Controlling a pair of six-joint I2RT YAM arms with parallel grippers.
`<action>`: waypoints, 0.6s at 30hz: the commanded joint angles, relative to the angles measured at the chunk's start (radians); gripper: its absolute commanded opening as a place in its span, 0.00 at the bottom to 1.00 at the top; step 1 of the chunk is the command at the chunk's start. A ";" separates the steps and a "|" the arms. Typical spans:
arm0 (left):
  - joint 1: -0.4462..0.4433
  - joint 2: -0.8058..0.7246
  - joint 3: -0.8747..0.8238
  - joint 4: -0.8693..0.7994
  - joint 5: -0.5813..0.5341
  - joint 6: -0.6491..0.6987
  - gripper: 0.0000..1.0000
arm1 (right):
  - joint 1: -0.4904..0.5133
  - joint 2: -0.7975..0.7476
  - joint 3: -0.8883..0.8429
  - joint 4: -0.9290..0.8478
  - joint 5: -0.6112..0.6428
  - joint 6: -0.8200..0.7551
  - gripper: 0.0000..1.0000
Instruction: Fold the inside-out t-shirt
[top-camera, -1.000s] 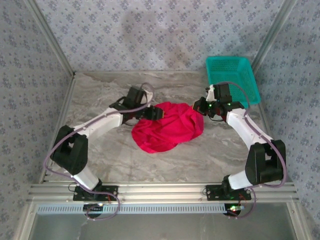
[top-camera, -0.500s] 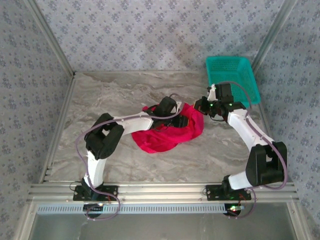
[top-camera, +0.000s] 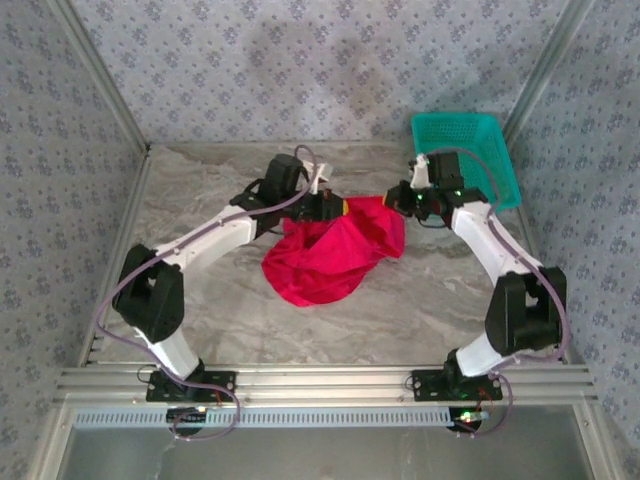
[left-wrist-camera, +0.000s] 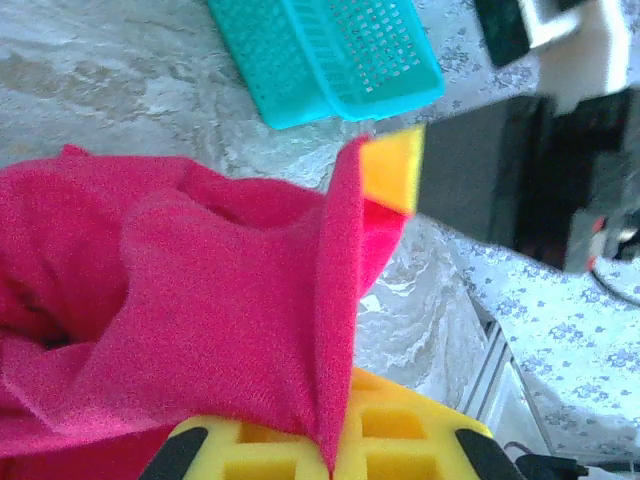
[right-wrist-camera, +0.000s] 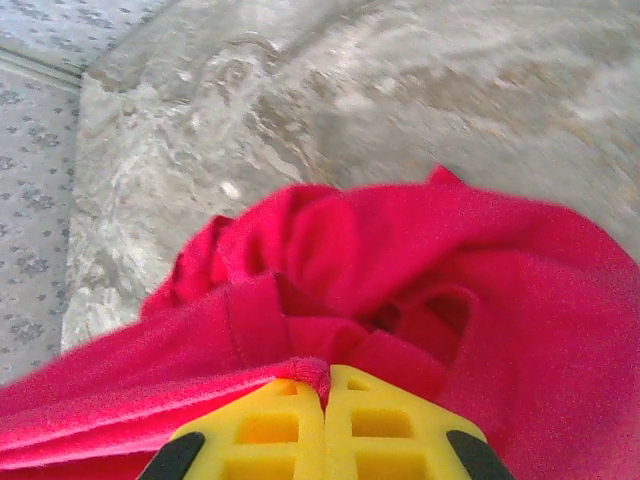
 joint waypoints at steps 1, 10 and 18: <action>0.075 0.056 -0.047 -0.050 0.107 -0.015 0.00 | -0.013 0.129 0.091 -0.072 0.197 -0.018 0.00; 0.077 0.150 -0.089 0.007 0.131 -0.043 0.00 | 0.092 0.163 0.218 -0.261 0.545 -0.043 0.44; 0.077 0.171 -0.074 0.004 0.127 -0.045 0.00 | 0.265 -0.002 -0.009 -0.141 0.522 -0.065 0.41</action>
